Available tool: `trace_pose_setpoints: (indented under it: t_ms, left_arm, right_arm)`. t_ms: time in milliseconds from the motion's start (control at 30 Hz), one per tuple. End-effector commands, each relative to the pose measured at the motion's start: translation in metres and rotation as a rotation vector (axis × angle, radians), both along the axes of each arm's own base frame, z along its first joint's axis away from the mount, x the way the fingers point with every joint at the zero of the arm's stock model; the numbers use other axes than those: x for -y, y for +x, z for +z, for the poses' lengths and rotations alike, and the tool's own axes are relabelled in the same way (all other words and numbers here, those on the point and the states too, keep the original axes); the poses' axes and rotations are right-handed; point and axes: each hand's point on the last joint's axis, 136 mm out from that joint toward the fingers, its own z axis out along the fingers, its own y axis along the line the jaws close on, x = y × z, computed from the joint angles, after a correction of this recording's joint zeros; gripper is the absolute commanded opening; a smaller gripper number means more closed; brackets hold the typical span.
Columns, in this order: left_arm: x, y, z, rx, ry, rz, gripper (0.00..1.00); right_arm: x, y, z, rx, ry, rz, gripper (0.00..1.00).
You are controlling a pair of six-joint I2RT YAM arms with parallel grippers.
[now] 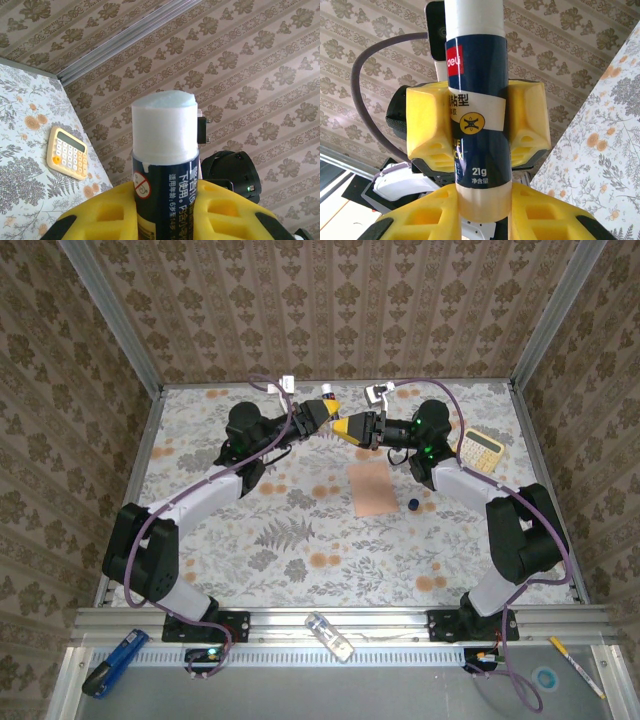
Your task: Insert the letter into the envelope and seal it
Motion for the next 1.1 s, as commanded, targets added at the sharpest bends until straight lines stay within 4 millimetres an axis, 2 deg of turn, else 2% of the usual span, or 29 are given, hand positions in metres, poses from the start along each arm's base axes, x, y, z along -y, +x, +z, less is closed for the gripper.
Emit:
trace_pose_setpoints:
  t_ms: [0, 133, 533, 800, 1067]
  left_arm:
    - [-0.001, -0.005, 0.017, 0.051, -0.020, -0.013, 0.00]
    - [0.001, -0.007, 0.016, 0.058, 0.000, -0.014, 0.00]
    - [0.013, -0.011, 0.012, 0.055, 0.048, -0.019, 0.00]
    - [0.023, -0.019, 0.012, 0.051, 0.065, -0.042, 0.00]
    - [0.028, -0.017, 0.009, 0.045, 0.080, -0.021, 0.00]
  right_arm:
    - [-0.004, 0.003, 0.015, 0.051, -0.002, -0.015, 0.24]
    - [-0.012, -0.001, 0.013, 0.083, -0.089, -0.034, 0.24]
    - [-0.014, -0.003, 0.005, 0.180, -0.336, -0.205, 0.21]
    - [-0.020, 0.001, -0.015, 0.232, -0.576, -0.308, 0.20]
    - [-0.015, 0.011, -0.040, 0.228, -0.786, -0.432, 0.19]
